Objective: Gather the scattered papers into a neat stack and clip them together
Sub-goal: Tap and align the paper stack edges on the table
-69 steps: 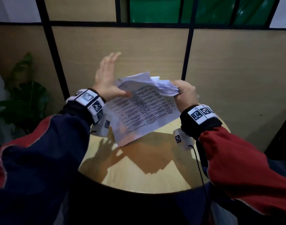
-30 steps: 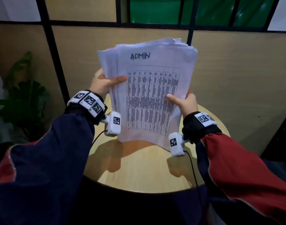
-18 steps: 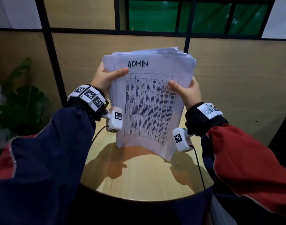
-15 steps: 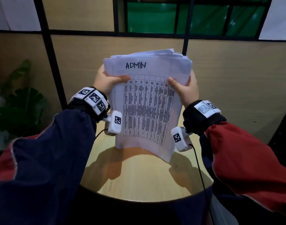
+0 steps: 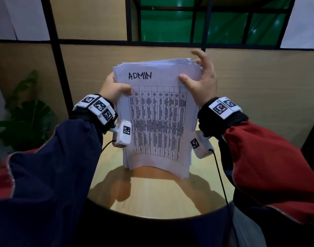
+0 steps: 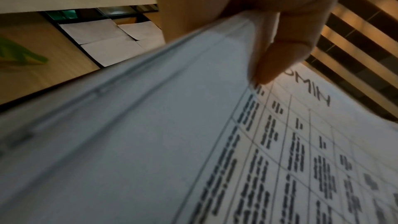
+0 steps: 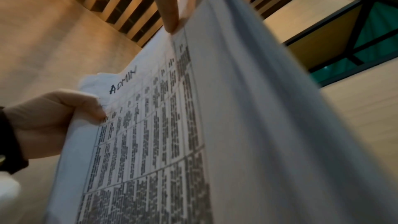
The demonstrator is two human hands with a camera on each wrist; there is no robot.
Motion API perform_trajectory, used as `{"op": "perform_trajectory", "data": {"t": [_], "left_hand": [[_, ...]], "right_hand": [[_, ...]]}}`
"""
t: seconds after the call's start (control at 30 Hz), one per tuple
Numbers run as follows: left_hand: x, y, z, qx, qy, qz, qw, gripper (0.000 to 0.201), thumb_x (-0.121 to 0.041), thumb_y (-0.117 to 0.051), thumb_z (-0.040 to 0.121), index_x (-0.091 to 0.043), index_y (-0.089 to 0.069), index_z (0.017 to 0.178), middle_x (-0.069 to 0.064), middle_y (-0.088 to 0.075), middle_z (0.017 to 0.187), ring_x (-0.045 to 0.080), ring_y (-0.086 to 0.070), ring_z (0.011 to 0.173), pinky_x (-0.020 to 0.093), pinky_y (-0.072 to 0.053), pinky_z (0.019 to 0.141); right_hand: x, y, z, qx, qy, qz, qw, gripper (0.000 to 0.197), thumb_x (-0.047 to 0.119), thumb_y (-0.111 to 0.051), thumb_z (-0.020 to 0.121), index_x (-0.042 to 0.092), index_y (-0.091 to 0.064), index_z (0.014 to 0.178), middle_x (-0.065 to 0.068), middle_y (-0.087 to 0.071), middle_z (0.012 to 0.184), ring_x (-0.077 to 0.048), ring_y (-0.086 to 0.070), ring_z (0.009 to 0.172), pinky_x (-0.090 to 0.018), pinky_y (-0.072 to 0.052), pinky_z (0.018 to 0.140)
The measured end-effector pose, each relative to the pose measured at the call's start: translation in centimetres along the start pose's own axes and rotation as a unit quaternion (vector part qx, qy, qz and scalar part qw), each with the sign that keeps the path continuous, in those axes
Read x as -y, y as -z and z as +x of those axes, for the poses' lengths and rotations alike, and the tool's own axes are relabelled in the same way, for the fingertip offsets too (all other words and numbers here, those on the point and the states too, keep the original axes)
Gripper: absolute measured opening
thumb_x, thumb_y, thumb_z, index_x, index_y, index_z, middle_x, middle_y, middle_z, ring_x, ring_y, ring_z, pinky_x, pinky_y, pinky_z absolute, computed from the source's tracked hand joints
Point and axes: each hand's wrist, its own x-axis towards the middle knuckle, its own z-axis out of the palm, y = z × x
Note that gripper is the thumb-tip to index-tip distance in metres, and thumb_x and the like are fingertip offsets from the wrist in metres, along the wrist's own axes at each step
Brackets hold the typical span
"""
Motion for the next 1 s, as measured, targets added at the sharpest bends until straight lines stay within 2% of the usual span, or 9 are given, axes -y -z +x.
{"op": "perform_trajectory", "data": {"t": [0.1,0.23,0.33,0.47,0.57,0.63,0.7,0.83,1.0], "left_hand": [[-0.3,-0.3,-0.4,0.016,-0.016,-0.022,0.999,0.046,0.003,-0.068,0.059,-0.010,-0.053,0.100,0.005,-0.065,0.093,0.014,-0.069,0.078,0.030,-0.057,0.070],[-0.2,-0.3,-0.4,0.001,-0.018,-0.049,0.999,0.043,0.001,-0.072,0.070,-0.006,-0.053,0.108,0.006,-0.066,0.095,0.011,-0.071,0.074,0.025,-0.057,0.063],[0.1,0.1,-0.1,-0.032,-0.018,-0.066,0.997,0.043,-0.001,-0.075,0.066,-0.003,-0.054,0.103,0.007,-0.067,0.093,0.014,-0.072,0.072,0.028,-0.057,0.063],[-0.2,0.2,-0.1,-0.053,-0.039,-0.063,0.996,0.036,-0.001,-0.077,0.062,-0.007,-0.057,0.090,0.005,-0.068,0.086,0.013,-0.072,0.069,0.027,-0.057,0.062],[-0.4,0.5,-0.2,-0.039,-0.045,-0.057,0.997,0.060,-0.017,-0.087,0.051,-0.010,-0.052,0.098,0.004,-0.067,0.092,0.013,-0.071,0.076,0.027,-0.057,0.065],[-0.6,0.6,-0.2,-0.017,-0.040,-0.043,0.998,0.084,-0.032,-0.091,0.036,-0.016,-0.048,0.106,0.002,-0.062,0.100,0.014,-0.069,0.084,0.026,-0.056,0.069],[-1.0,0.4,-0.1,0.006,-0.040,-0.025,0.999,0.101,-0.044,-0.090,0.028,-0.023,-0.044,0.116,0.001,-0.056,0.109,0.015,-0.065,0.092,0.026,-0.056,0.073],[-1.4,0.0,0.1,-0.019,-0.067,0.002,0.998,0.101,-0.055,-0.086,0.030,-0.034,-0.045,0.120,0.009,-0.047,0.134,0.024,-0.056,0.116,0.039,-0.051,0.094],[-1.2,-0.1,0.3,-0.011,-0.082,-0.010,0.997,0.087,-0.034,-0.088,0.040,-0.021,-0.050,0.117,0.004,-0.059,0.105,0.005,-0.066,0.075,0.022,-0.055,0.066]], "right_hand": [[0.4,0.0,0.4,0.027,0.013,-0.045,0.999,0.044,0.013,-0.065,0.080,0.014,-0.056,0.124,-0.001,-0.061,0.114,-0.004,-0.051,0.104,-0.006,-0.037,0.093],[0.5,-0.2,0.7,-0.040,-0.006,-0.032,0.999,0.021,0.024,-0.063,0.084,0.006,-0.067,0.095,-0.006,-0.069,0.094,-0.008,-0.058,0.087,-0.023,-0.048,0.081],[0.5,-0.4,0.7,-0.055,-0.022,-0.025,0.998,0.008,0.025,-0.062,0.084,0.019,-0.060,0.079,0.004,-0.056,0.083,0.001,-0.049,0.073,-0.021,-0.043,0.071],[0.7,-0.3,0.4,-0.083,-0.041,0.016,0.996,0.026,0.030,-0.062,0.081,0.035,-0.041,0.067,0.007,-0.043,0.085,0.006,-0.042,0.075,-0.009,-0.038,0.071],[0.6,-0.2,-0.2,-0.080,-0.089,0.091,0.989,0.025,0.045,-0.067,0.071,0.035,-0.046,0.080,0.002,-0.049,0.096,-0.005,-0.050,0.088,-0.024,-0.045,0.090],[0.1,0.1,-0.7,-0.031,-0.139,0.135,0.981,0.051,0.053,-0.070,0.063,0.033,-0.047,0.104,0.005,-0.049,0.113,-0.012,-0.048,0.111,-0.038,-0.040,0.105],[0.1,0.2,-1.1,0.012,-0.152,0.136,0.979,0.079,0.047,-0.073,0.066,0.029,-0.035,0.132,0.001,-0.039,0.137,-0.011,-0.036,0.127,-0.037,-0.032,0.111],[0.8,-0.4,-0.8,-0.006,-0.011,0.030,0.999,0.094,0.038,-0.076,0.072,0.023,-0.022,0.147,-0.012,-0.047,0.125,-0.009,-0.048,0.109,-0.034,-0.045,0.099],[0.7,-0.7,-0.4,0.011,0.084,-0.156,0.984,0.051,0.036,-0.066,0.082,0.013,-0.056,0.127,-0.013,-0.056,0.116,-0.008,-0.049,0.089,-0.019,-0.045,0.077]]}}
